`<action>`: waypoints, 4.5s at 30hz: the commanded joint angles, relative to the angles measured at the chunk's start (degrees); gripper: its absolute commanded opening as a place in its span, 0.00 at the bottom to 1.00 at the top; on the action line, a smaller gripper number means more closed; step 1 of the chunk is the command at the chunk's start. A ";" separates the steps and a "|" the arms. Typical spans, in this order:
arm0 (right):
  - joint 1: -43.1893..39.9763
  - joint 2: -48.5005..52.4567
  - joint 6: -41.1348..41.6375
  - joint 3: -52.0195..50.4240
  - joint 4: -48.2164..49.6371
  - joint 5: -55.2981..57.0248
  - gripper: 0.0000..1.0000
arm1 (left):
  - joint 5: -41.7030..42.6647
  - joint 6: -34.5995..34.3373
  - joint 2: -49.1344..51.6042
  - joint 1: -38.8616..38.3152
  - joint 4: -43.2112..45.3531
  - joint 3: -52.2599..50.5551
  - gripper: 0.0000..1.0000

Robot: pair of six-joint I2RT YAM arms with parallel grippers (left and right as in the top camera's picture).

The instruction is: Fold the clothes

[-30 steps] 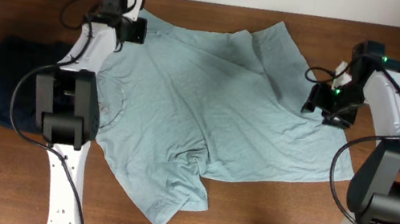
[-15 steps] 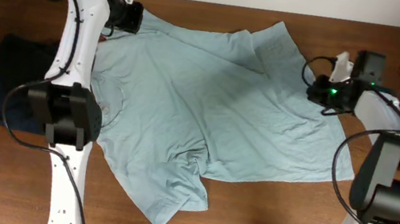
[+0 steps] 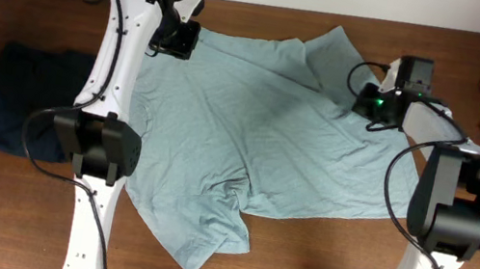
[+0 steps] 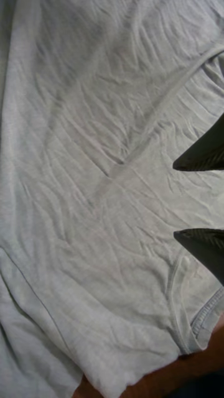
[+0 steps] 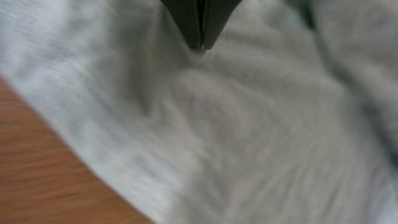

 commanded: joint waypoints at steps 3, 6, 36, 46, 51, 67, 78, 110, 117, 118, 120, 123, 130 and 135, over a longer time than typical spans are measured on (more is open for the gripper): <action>-6.47 5.03 3.61 -2.49 -8.46 16.33 0.04 | 0.59 0.28 -3.37 0.24 -1.22 0.98 0.37; -9.11 4.81 4.57 -2.45 -9.64 14.53 0.04 | 0.57 0.31 -3.37 0.24 -1.79 0.98 0.38; -2.86 -1.29 3.17 -0.72 7.72 4.96 0.16 | -0.46 2.54 3.04 -3.06 -1.86 -0.81 0.33; -3.21 -3.98 -1.64 -0.72 2.12 -4.79 0.21 | -1.09 5.86 14.12 -3.72 11.34 -0.85 0.17; -3.67 -9.99 -4.00 -0.72 0.24 -4.81 0.26 | -1.14 5.88 18.95 -3.72 17.07 -0.85 0.02; -3.87 -25.29 -3.96 -0.74 -24.46 -5.31 0.58 | -10.67 -2.12 28.96 3.72 35.82 1.31 0.01; -3.96 -25.24 -3.98 -0.74 -32.46 -0.04 0.73 | -6.84 1.33 19.80 3.48 17.14 23.58 0.80; -3.96 -25.24 -5.49 -0.74 -43.34 0.24 0.78 | -2.43 -11.89 -53.22 -8.15 18.58 -83.49 0.81; -3.96 -25.22 -5.49 -1.18 -44.11 1.88 0.81 | 6.43 -9.64 -52.85 -12.44 38.93 -105.48 0.76; -3.96 -25.22 -5.49 -1.18 -44.28 2.34 0.81 | 6.45 -9.68 -52.83 -13.09 40.22 -106.75 0.76; -3.96 -25.22 -5.49 -1.20 -44.33 2.84 0.81 | 6.56 -10.56 -52.83 -13.68 41.31 -107.69 0.76; -3.96 -25.22 -5.46 -1.20 -44.61 3.23 0.81 | 7.52 -11.87 -52.83 -14.43 41.27 -108.67 0.76; -3.96 -25.22 -5.46 -1.40 -45.35 4.96 0.81 | 7.67 -20.76 -52.83 -16.65 42.27 -110.42 0.75; -3.96 -25.22 -5.46 -1.40 -45.55 5.16 0.81 | 0.81 -28.41 -52.65 -16.48 42.36 -110.46 0.20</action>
